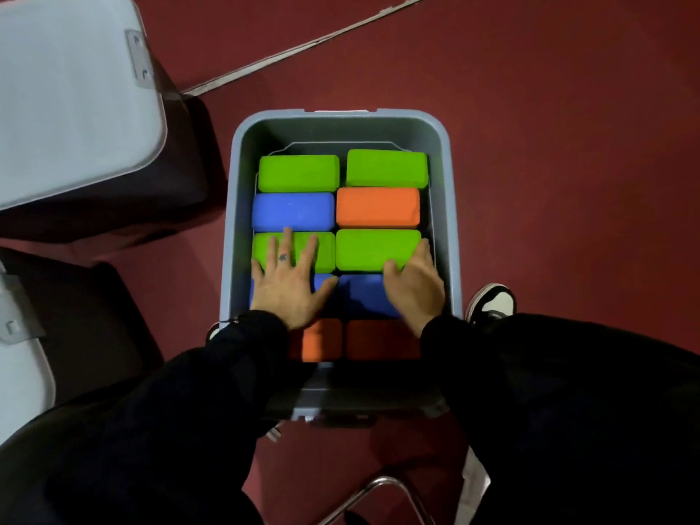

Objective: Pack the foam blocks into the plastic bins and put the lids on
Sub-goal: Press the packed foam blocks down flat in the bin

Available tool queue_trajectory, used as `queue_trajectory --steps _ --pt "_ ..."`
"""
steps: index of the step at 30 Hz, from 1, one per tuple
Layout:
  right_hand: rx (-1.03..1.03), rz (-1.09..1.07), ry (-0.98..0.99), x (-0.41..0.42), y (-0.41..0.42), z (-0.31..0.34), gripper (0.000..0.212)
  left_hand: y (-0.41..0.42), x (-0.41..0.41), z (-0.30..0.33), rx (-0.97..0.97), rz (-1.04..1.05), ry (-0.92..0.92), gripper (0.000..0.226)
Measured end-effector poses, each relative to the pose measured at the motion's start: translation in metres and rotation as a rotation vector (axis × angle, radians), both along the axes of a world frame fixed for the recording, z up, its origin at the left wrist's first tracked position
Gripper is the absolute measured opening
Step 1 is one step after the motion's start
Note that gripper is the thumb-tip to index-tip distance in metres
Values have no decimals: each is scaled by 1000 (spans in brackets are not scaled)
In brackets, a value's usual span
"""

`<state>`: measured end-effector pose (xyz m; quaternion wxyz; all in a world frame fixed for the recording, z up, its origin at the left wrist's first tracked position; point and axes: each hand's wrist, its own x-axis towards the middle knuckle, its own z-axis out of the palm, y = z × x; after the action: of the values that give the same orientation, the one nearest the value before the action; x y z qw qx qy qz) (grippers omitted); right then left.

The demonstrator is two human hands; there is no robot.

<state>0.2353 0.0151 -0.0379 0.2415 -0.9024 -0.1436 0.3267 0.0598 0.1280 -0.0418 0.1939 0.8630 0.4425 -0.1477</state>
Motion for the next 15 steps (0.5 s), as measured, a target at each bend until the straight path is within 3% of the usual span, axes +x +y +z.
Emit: queue_trajectory --steps 3,8,12,15 --pt "11 24 -67 -4 -2 -14 82 -1 2 -6 68 -113 98 89" --pt "185 -53 -76 26 23 -15 75 22 36 -6 294 -96 -134 61" --pt "196 -165 49 54 54 -20 70 58 51 -13 220 29 -125 70" --pt "118 -176 -172 35 61 -22 60 70 45 -24 194 27 -74 78"
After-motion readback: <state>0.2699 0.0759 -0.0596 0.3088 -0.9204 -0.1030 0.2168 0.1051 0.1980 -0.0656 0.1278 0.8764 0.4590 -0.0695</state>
